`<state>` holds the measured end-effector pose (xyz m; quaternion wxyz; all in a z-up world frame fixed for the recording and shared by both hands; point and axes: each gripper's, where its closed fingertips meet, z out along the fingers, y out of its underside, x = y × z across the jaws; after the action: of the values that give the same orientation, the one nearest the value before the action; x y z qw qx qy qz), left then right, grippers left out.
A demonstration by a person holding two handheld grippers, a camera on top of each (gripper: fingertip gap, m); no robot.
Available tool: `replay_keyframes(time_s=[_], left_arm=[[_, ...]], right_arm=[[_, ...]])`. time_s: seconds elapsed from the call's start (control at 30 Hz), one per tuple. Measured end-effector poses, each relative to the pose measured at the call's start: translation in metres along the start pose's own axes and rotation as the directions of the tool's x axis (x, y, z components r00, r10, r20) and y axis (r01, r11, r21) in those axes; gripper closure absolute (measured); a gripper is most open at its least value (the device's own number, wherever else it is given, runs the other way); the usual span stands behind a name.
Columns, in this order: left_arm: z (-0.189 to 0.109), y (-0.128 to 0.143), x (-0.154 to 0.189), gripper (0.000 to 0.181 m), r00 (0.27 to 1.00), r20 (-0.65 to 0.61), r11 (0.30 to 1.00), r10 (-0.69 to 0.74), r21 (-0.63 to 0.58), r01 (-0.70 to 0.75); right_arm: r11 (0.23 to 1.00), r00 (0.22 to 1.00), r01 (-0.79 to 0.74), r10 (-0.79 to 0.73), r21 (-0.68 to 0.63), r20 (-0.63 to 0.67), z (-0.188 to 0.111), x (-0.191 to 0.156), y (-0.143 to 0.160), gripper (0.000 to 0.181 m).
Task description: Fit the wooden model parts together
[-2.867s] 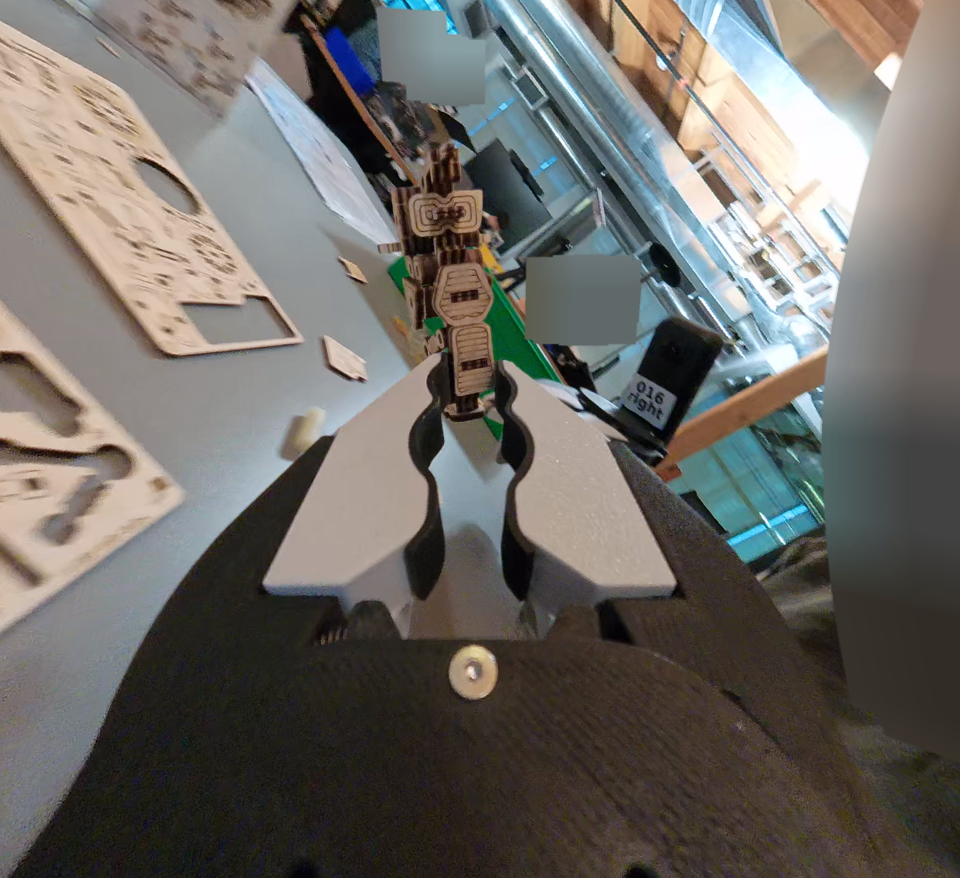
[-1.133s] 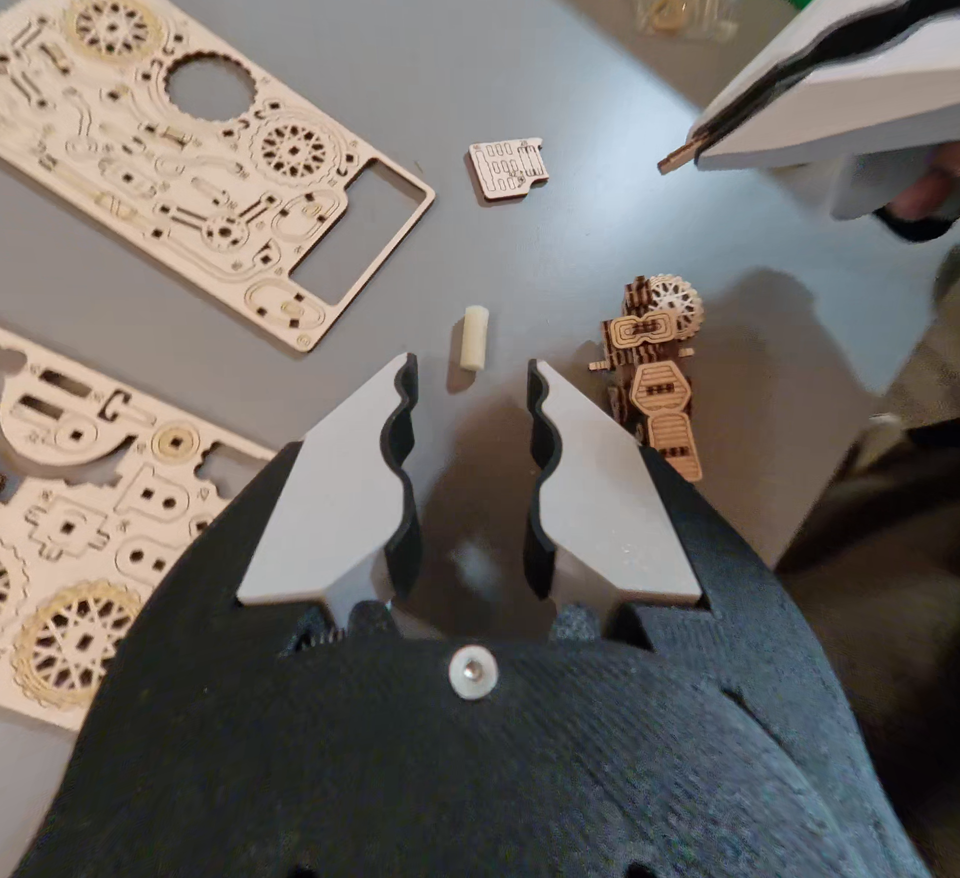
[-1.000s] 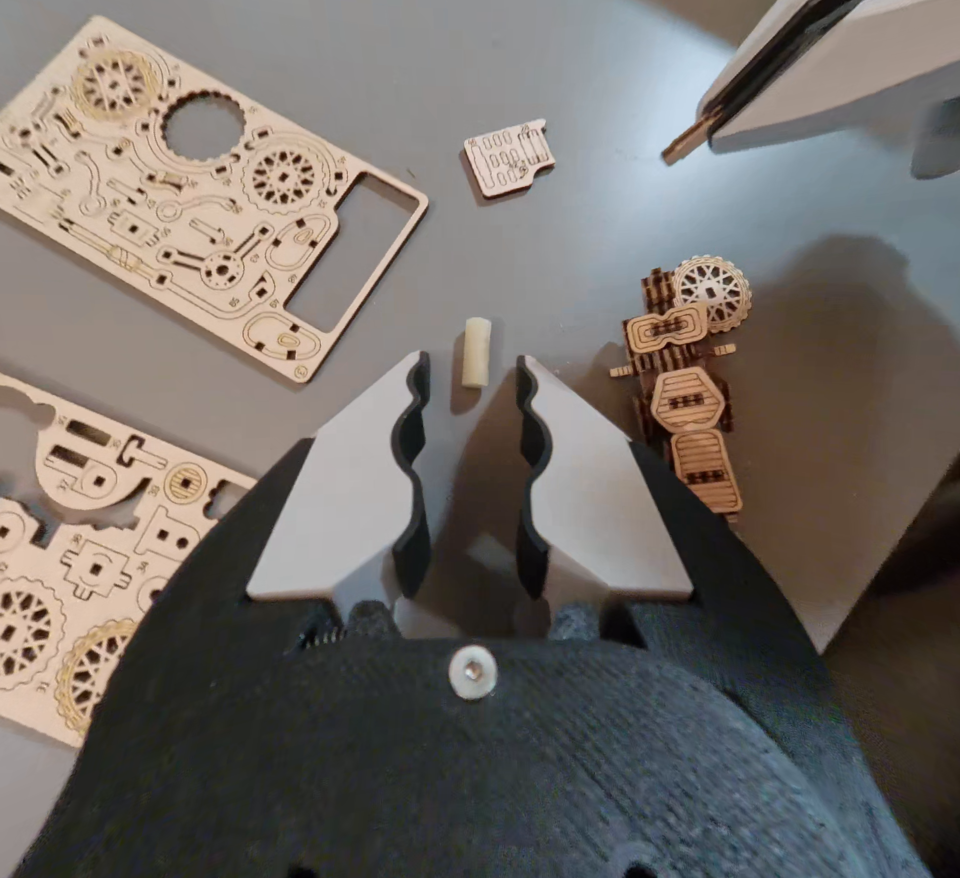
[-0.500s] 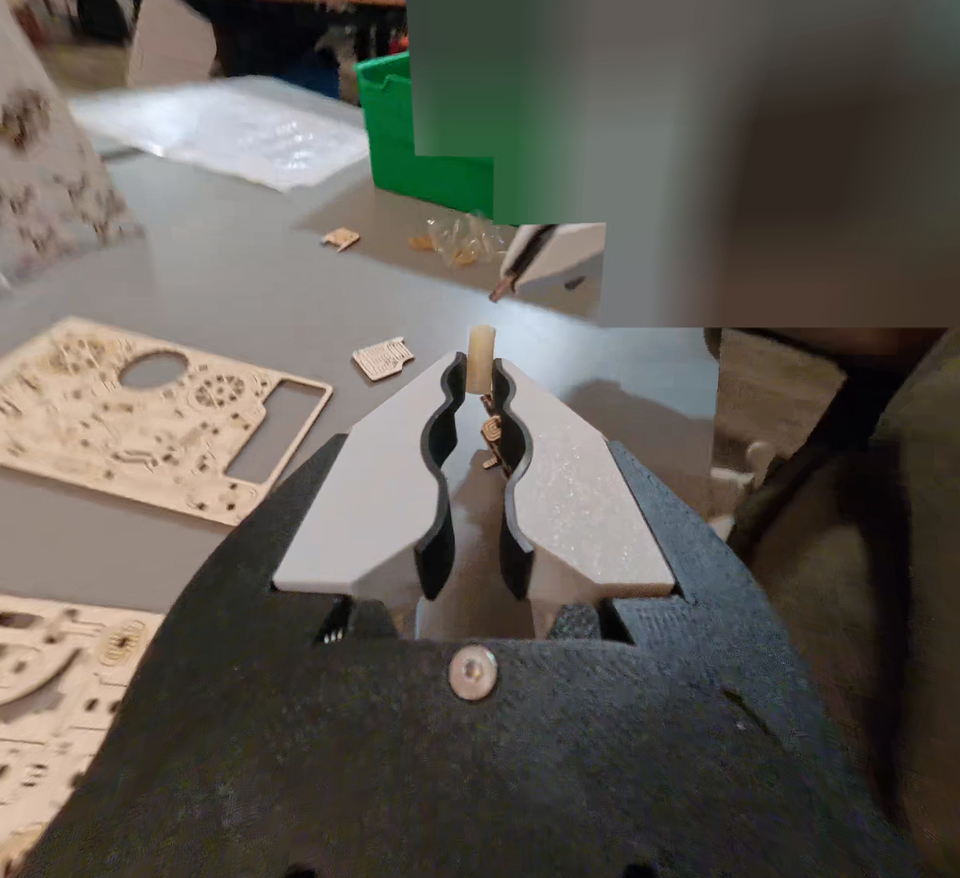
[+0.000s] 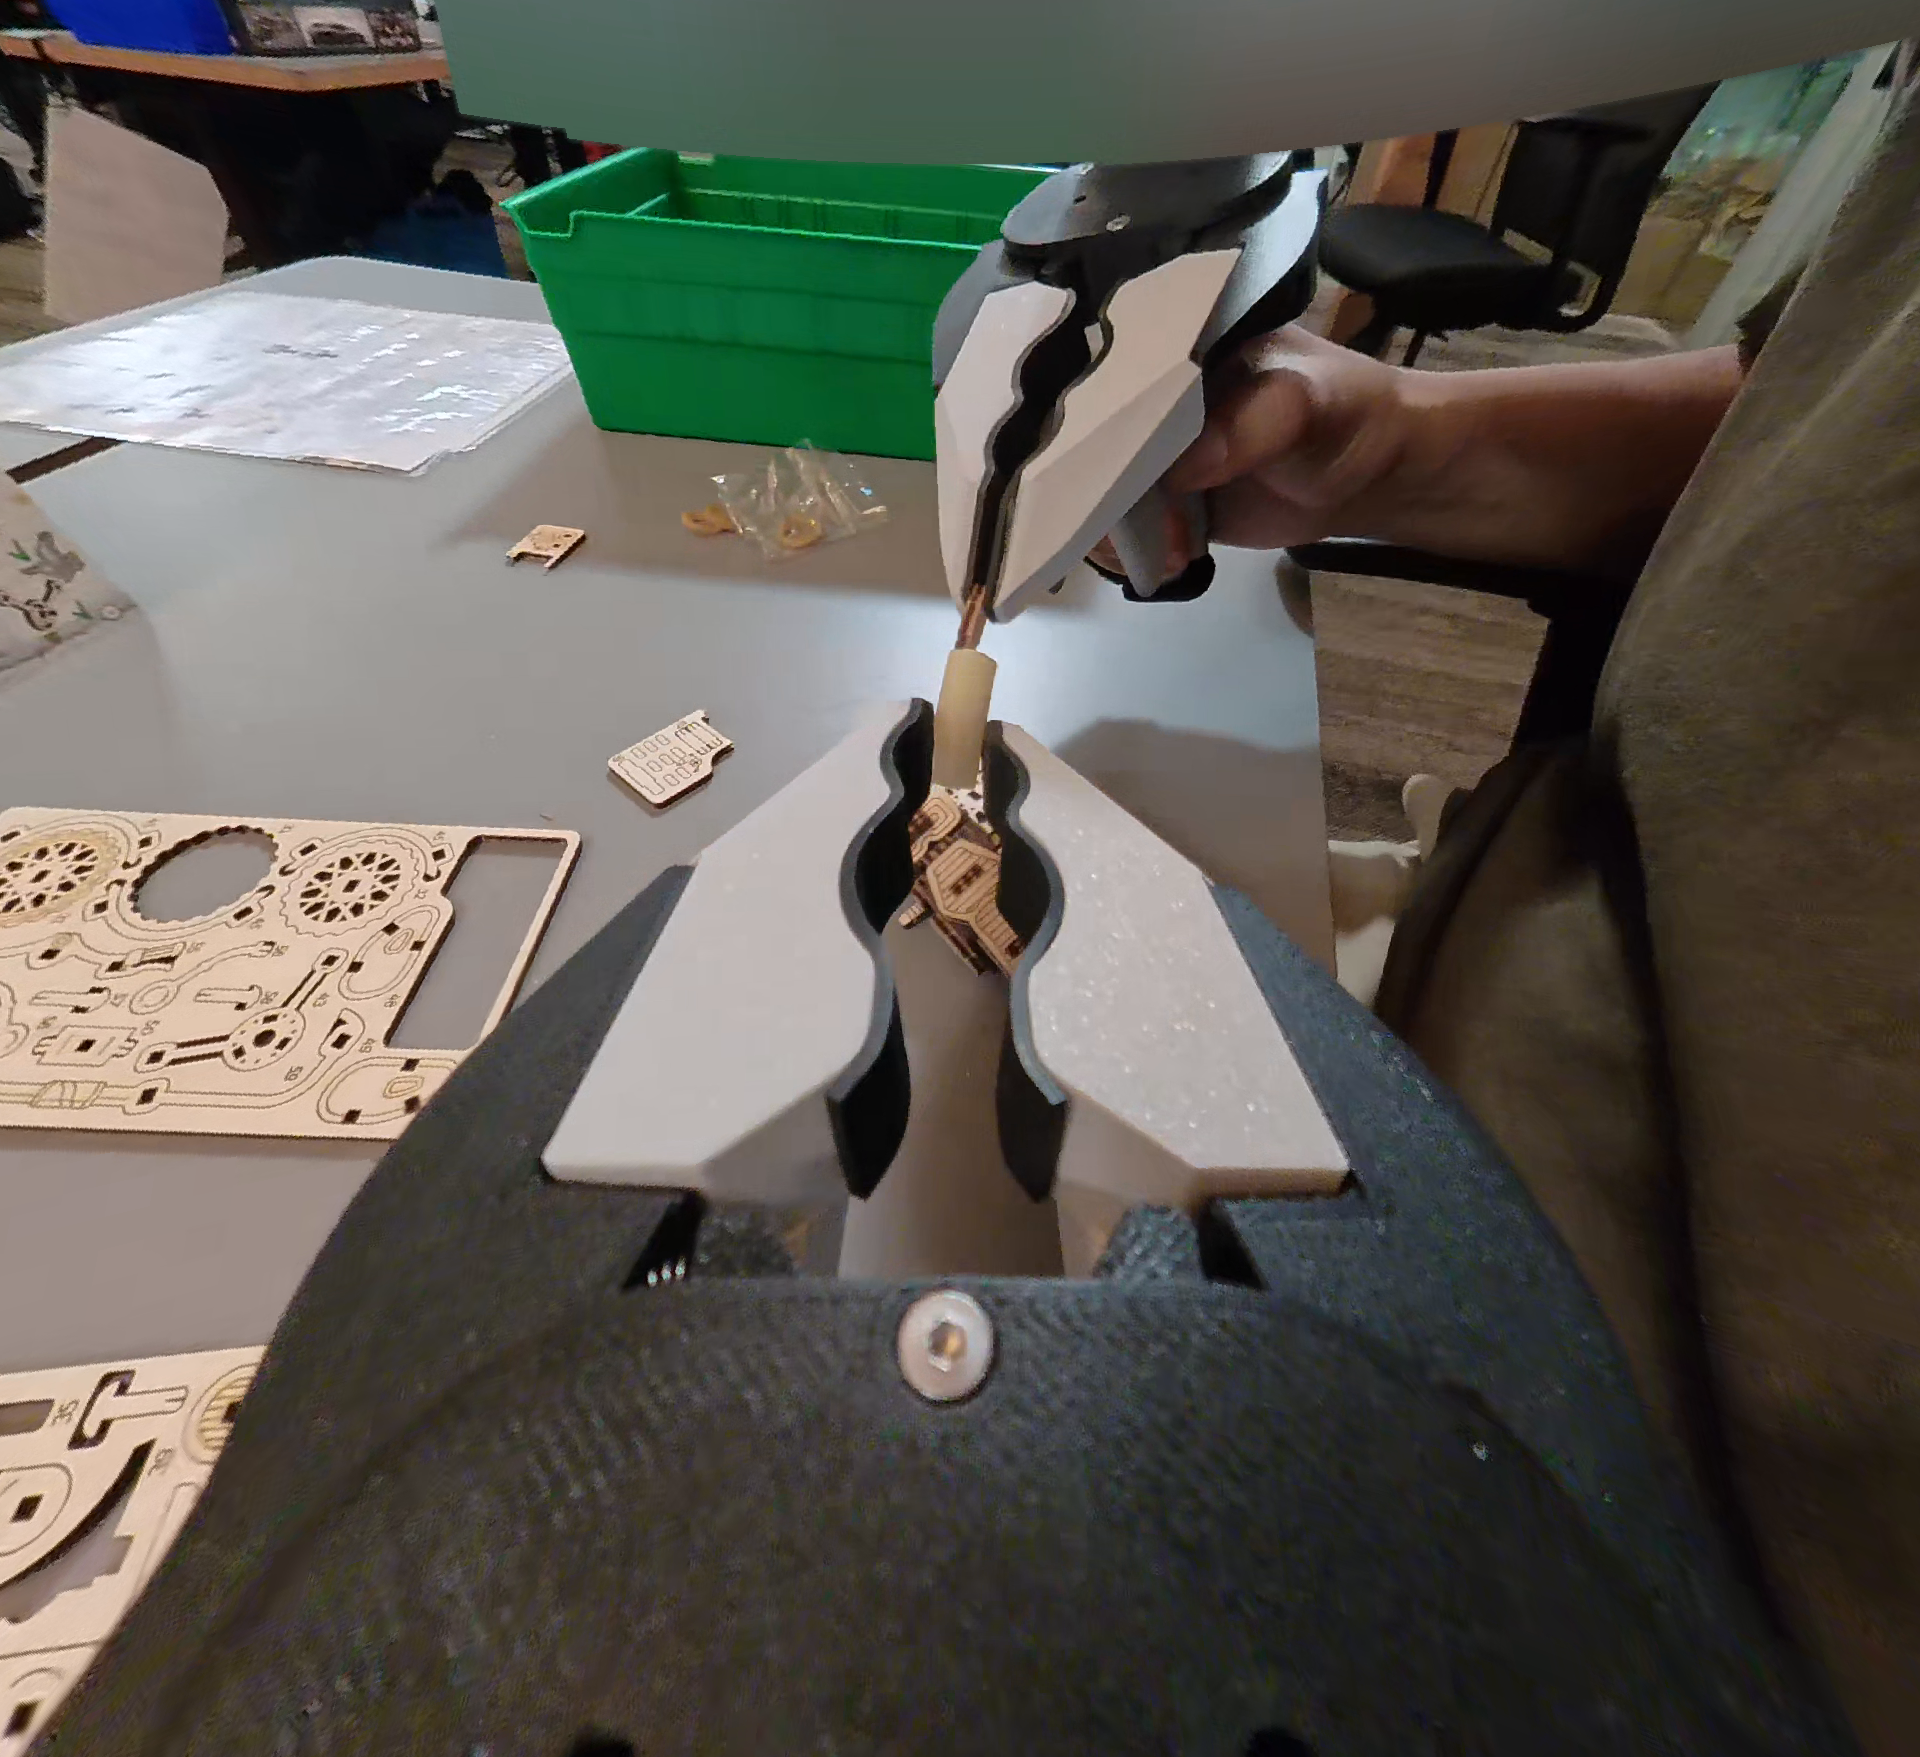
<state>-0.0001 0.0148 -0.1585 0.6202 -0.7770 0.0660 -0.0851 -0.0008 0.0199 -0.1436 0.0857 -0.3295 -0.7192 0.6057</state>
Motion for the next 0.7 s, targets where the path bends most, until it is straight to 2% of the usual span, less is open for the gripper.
replay_keyframes(time_s=[0.7], left_arm=[[-0.0002,0.0038,-0.0041,0.174,0.991,0.075,0.993,0.107,-0.054,-0.104]], right_arm=[[0.998,1.0,-0.006,0.006,-0.059,-0.002,0.0019,-0.0005,0.0074,0.181]])
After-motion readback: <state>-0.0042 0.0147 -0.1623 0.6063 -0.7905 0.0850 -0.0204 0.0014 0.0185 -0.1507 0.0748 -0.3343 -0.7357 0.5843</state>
